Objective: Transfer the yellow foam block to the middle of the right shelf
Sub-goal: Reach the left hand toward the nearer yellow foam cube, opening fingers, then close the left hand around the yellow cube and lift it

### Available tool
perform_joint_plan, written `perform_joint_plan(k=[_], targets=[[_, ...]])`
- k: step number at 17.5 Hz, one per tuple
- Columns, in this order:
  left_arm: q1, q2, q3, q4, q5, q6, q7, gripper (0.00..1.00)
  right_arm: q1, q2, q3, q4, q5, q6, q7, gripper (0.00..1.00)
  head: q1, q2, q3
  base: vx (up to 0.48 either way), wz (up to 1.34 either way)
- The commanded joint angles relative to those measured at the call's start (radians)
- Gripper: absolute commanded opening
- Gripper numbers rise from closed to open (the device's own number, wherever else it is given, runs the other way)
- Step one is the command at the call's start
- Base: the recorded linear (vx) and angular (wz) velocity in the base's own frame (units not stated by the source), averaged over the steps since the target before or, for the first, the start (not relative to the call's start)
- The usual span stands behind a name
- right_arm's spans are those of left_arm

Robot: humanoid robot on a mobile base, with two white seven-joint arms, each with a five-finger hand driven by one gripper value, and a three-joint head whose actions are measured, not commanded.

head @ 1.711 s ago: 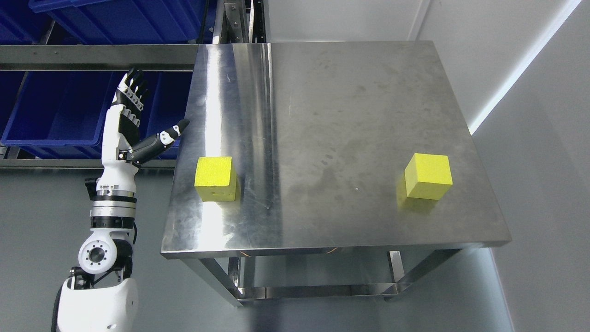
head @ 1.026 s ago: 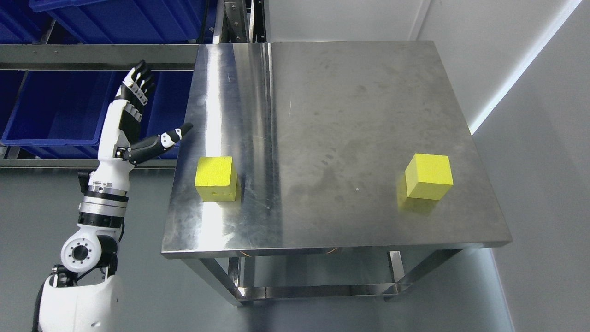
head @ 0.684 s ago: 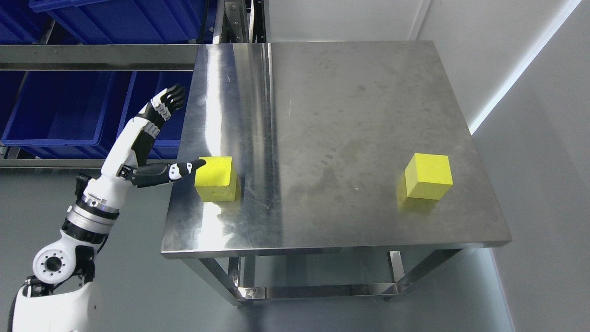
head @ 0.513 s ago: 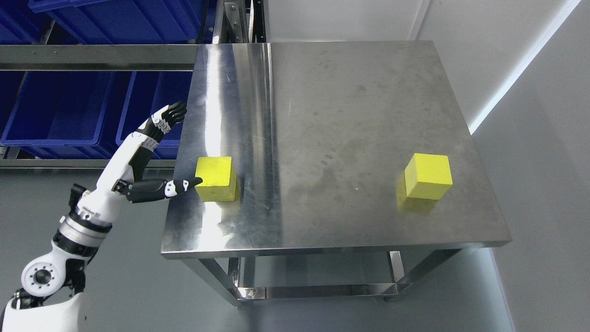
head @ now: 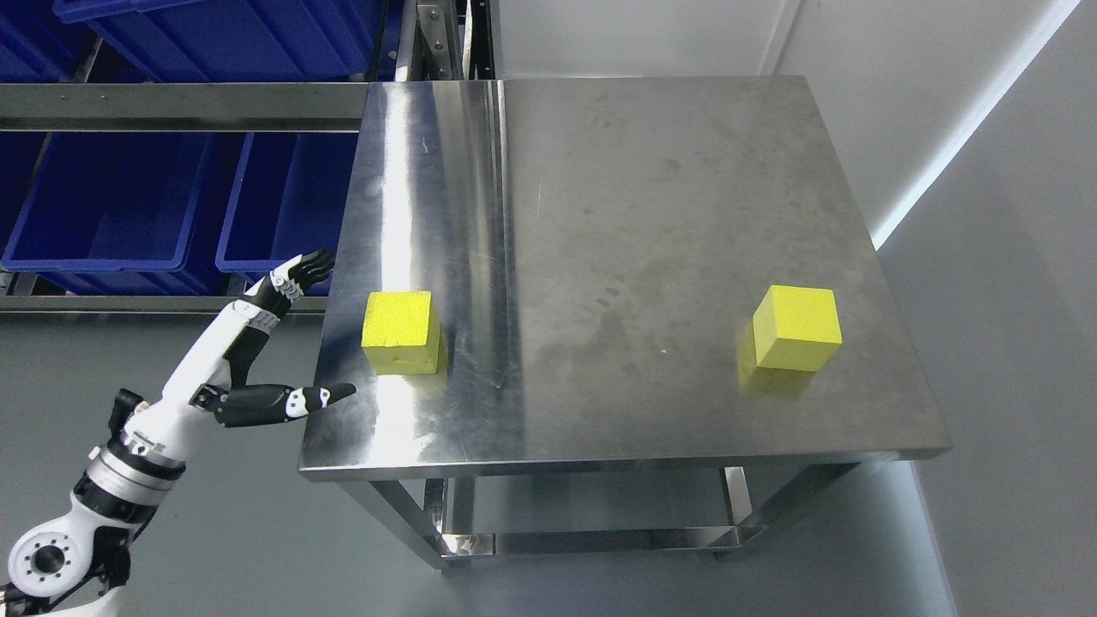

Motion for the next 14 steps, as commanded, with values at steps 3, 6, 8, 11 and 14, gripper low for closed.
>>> perform_joint_plan(k=[3,6,8,11,14], targets=[[-0.052,0.020,-0.068,0.072,-0.062,0.116,0.000,0.98,-0.002,-0.017,0.000,-0.017,-0.002,0.000,-0.003,1.00,0.0000,0.000,0.000,0.000,0.00],[-0.083,0.020,-0.115,0.074,-0.065,0.166,0.000,0.97,-0.002,-0.017,0.000,-0.017,0.000,0.000,-0.003,1.00,0.0000,0.000,0.000,0.000,0.00],[-0.098,0.020,-0.135,0.074,-0.067,0.170,-0.002,0.95,-0.002,-0.017,0.000,-0.017,0.000,0.000,-0.003,1.00,0.0000,0.000,0.000,0.000,0.00],[-0.118,0.020,-0.175,0.074,-0.071,0.171,-0.027,0.89,-0.003,-0.017,0.000,-0.017,0.000,0.000,-0.003,1.00,0.0000,0.000,0.000,0.000,0.00],[-0.130,0.018,-0.207,0.074,-0.073,0.203,-0.045,0.87,-0.003,-0.017,0.000,-0.017,0.000,0.000,-0.003,1.00,0.0000,0.000,0.000,0.000,0.00]])
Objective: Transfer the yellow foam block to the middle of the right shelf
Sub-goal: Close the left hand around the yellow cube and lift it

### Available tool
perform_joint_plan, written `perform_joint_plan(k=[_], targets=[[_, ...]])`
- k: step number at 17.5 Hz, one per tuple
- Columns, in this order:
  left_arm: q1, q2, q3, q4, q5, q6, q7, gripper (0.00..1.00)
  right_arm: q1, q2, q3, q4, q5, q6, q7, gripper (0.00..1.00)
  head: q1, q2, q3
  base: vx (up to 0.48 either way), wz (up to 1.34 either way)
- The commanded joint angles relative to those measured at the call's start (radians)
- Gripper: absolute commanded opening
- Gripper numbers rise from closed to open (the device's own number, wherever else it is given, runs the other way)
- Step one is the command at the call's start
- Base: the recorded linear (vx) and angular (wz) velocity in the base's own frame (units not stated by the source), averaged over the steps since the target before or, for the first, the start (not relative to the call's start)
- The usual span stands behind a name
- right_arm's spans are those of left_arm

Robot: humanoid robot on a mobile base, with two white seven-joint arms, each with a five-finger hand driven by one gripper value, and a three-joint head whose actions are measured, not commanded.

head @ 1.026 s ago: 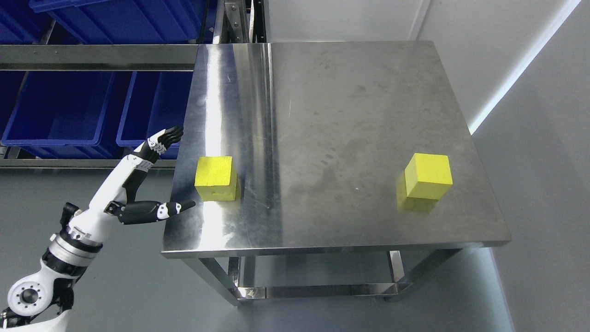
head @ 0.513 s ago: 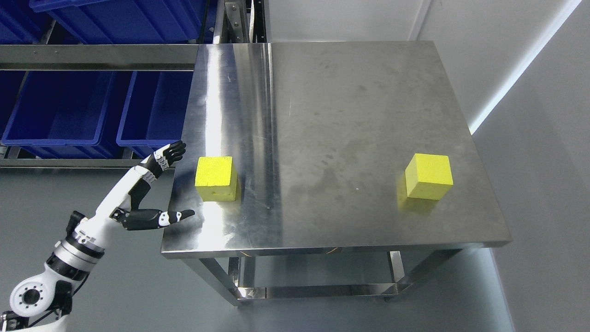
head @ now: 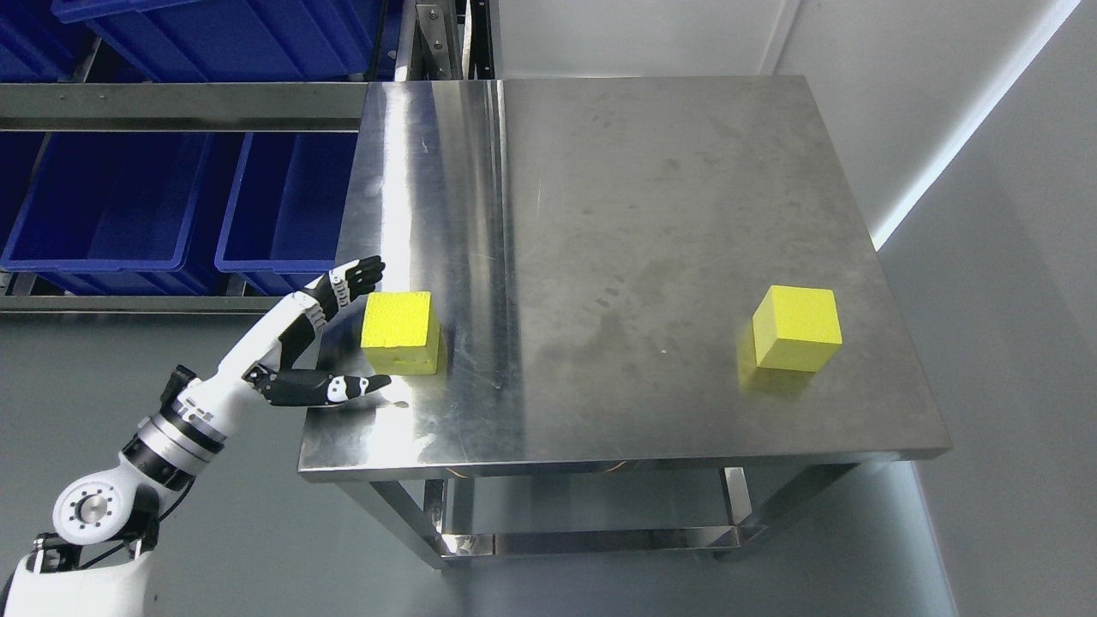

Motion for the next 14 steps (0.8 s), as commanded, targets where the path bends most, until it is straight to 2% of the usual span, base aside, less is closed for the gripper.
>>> perform_joint_plan(k=[1,2,8,11,13,14], targets=[[-0.032,0.005,-0.107,0.017,-0.008,0.032,-0.017,0.87,-0.003,-0.017,0.000,-0.017,0.000,0.000,0.000,1.00,0.0000,0.000,0.000,0.000,0.00],[-0.034,0.005,-0.108,0.018,-0.008,0.035,-0.017,0.85,-0.002,-0.017,0.000,-0.017,0.000,0.000,0.000,1.00,0.0000,0.000,0.000,0.000,0.00],[-0.049,-0.010,-0.041,0.040,-0.006,0.032,-0.019,0.49,-0.003,-0.017,0.000,-0.017,0.000,0.000,0.000,1.00,0.0000,0.000,0.000,0.000,0.00],[-0.065,-0.036,-0.006,0.040,-0.003,0.029,-0.016,0.42,-0.003,-0.017,0.000,-0.017,0.000,0.000,0.000,1.00,0.0000,0.000,0.000,0.000,0.00],[-0.104,-0.087,0.043,0.035,0.001,0.021,-0.016,0.41,-0.003,-0.017,0.000,-0.017,-0.002,0.000,0.000,1.00,0.0000,0.000,0.000,0.000,0.00],[-0.158,-0.140,0.093,0.032,0.012,0.000,-0.016,0.41,-0.003,-0.017,0.000,-0.017,0.000,0.000,0.000,1.00,0.0000,0.000,0.000,0.000,0.00]])
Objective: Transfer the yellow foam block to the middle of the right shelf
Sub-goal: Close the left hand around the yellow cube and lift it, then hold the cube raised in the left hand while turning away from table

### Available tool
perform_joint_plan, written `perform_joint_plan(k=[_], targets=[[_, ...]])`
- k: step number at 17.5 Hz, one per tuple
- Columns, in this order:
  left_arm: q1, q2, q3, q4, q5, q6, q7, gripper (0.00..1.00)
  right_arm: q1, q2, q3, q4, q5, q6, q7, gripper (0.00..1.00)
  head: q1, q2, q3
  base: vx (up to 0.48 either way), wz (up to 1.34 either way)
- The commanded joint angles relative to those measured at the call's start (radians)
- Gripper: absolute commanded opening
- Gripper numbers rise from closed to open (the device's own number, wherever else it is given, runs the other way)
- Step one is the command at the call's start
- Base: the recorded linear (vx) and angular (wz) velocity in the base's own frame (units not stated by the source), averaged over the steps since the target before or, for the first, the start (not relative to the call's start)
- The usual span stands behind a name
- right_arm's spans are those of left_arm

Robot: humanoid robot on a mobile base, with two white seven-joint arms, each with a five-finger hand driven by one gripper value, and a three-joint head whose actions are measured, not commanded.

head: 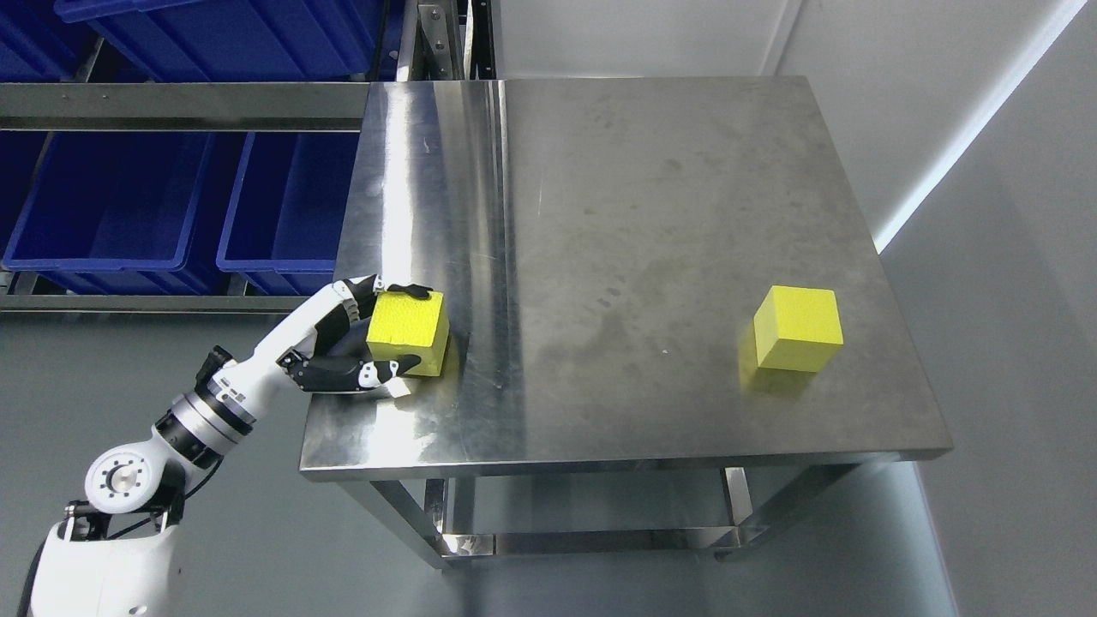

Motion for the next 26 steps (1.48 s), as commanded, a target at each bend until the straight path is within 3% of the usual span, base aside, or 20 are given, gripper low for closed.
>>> perform_joint_plan(k=[1,3,6,9,11,17,26], targets=[[-0.129,-0.148,0.158,0.006,0.016,-0.054,0.006,0.41,-0.003,-0.017,0.000,-0.017,0.000,0.000,0.000,1.00,0.0000,0.000,0.000,0.000,0.00],[-0.228,-0.192,0.208,0.004,0.016,-0.115,0.013,0.41,-0.002,-0.017,0.000,-0.017,0.000,0.000,0.000,1.00,0.0000,0.000,0.000,0.000,0.00],[-0.294,-0.192,0.238,0.004,0.015,-0.129,0.103,0.42,-0.003,-0.017,0.000,-0.017,0.000,0.000,0.000,1.00,0.0000,0.000,0.000,0.000,0.00],[-0.296,-0.192,0.226,0.003,0.009,-0.062,0.385,0.42,-0.003,-0.017,0.000,-0.017,0.000,0.000,0.000,1.00,0.0000,0.000,0.000,-0.021,0.00],[-0.288,-0.192,0.206,0.003,0.004,-0.034,0.498,0.43,-0.003,-0.017,0.000,-0.017,0.000,0.000,0.000,1.00,0.0000,0.000,0.000,-0.059,0.00],[-0.278,-0.192,0.199,-0.011,-0.010,-0.031,0.515,0.43,-0.003,-0.017,0.000,-0.017,0.000,0.000,0.000,1.00,0.0000,0.000,0.000,-0.074,0.29],[-0.246,-0.192,0.224,-0.034,-0.008,-0.031,0.509,0.43,-0.003,-0.017,0.000,-0.017,0.000,0.000,0.000,1.00,0.0000,0.000,0.000,0.040,1.03]])
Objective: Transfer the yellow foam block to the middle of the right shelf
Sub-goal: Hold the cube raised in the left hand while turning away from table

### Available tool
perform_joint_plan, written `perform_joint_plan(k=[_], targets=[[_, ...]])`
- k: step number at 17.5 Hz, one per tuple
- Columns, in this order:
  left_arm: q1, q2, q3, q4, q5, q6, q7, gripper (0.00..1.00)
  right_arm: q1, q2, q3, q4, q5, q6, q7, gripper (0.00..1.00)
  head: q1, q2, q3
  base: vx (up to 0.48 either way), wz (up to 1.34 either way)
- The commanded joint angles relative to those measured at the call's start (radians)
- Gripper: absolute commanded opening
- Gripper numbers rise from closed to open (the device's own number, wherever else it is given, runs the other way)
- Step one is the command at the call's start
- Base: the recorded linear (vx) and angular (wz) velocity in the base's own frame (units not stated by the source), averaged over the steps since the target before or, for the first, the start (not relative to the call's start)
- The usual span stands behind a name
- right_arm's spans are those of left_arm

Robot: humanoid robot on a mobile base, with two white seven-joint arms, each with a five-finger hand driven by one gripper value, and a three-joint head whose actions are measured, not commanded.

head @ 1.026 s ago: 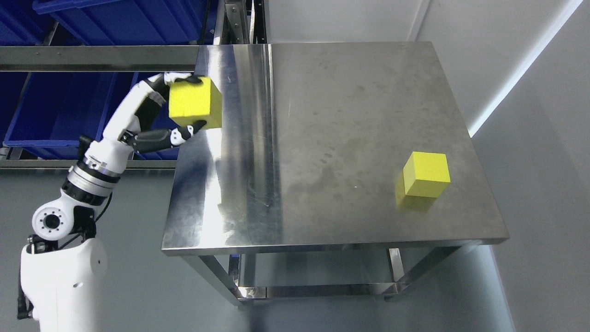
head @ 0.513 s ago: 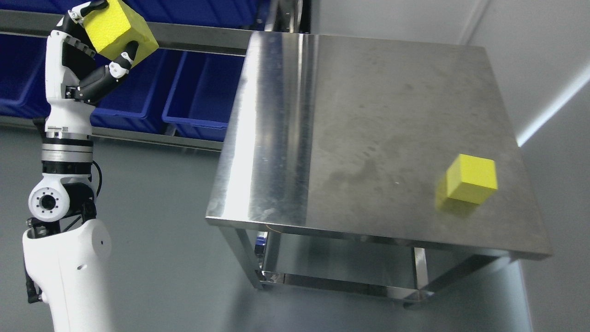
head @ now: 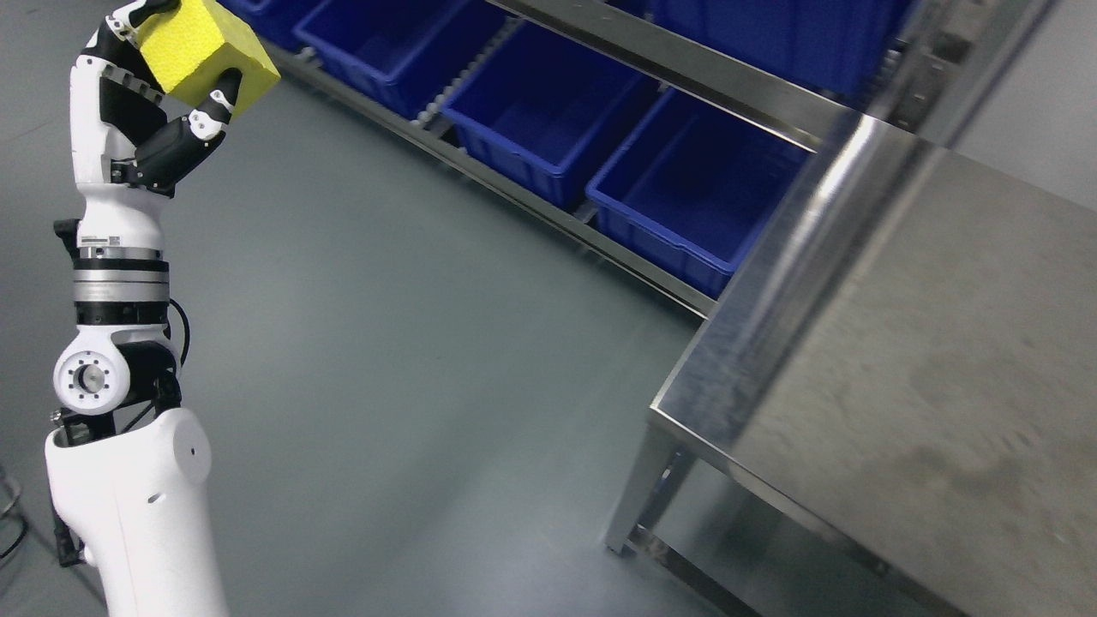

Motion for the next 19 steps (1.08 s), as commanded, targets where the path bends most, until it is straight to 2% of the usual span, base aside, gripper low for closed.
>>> perform_joint_plan(k=[1,6,13,19], targets=[[0.018,0.000,0.034,-0.018,0.000,0.000,-0.003,0.43,-0.003,-0.017,0.000,-0.017,-0.002,0.000,0.001,1.00,0.0000,0.000,0.000,0.062,1.24],[0.016,0.000,0.038,-0.029,0.000,0.002,-0.003,0.43,-0.003,-0.017,0.000,-0.017,-0.002,0.000,0.001,1.00,0.0000,0.000,0.000,0.076,1.08],[0.030,0.000,0.014,-0.027,0.000,0.037,-0.005,0.43,-0.003,-0.017,0.000,-0.017,-0.002,0.000,0.001,1.00,0.0000,0.000,0.000,0.095,0.66],[0.057,0.000,-0.178,-0.014,-0.003,0.042,-0.018,0.43,-0.001,-0.017,0.000,-0.017,-0.002,0.000,0.001,1.00,0.0000,0.000,0.000,0.117,0.39]])
